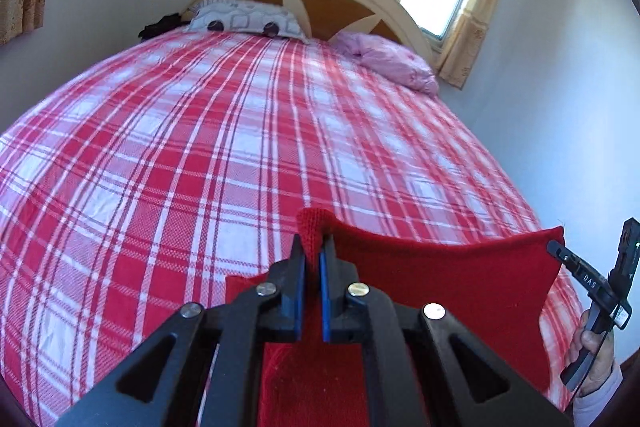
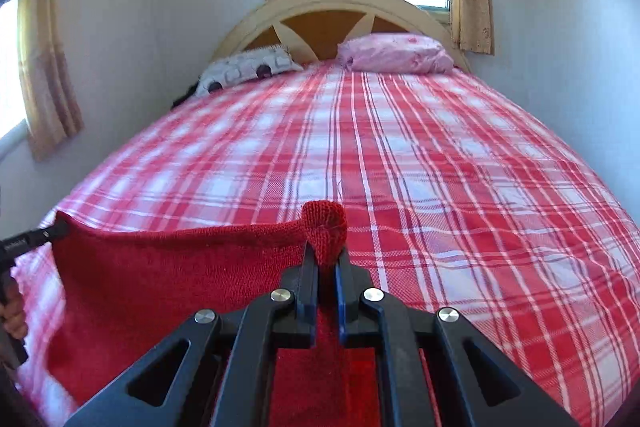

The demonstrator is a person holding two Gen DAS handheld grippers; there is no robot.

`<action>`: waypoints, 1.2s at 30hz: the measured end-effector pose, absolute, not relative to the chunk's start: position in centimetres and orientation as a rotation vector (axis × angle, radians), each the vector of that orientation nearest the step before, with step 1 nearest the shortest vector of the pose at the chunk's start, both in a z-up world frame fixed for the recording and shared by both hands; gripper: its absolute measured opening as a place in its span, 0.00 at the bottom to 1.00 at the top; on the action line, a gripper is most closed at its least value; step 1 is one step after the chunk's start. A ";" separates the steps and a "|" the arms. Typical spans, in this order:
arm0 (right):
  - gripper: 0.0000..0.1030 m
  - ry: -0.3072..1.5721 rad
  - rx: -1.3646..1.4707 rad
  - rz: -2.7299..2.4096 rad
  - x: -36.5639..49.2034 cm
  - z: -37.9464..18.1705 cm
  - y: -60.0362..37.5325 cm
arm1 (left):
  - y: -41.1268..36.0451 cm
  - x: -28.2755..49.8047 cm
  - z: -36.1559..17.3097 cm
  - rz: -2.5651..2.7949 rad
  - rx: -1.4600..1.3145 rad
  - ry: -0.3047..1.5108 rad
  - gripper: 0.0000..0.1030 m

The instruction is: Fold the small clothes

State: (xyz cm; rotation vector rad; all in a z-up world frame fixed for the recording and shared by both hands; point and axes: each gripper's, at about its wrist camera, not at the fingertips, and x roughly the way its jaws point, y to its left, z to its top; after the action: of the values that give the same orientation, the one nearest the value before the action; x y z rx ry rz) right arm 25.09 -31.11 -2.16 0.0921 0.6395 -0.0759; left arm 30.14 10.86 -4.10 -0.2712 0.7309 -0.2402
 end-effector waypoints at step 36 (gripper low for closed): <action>0.28 0.683 0.160 -0.137 14.6 -5.1 -30.3 | 10.1 23.8 -5.4 -0.137 -0.088 0.764 0.61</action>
State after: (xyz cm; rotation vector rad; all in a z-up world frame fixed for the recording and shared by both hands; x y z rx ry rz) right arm 14.64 -30.28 -5.14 0.1596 0.6826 -0.1373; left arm 23.79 10.14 -5.40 -0.0876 0.7637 -0.1370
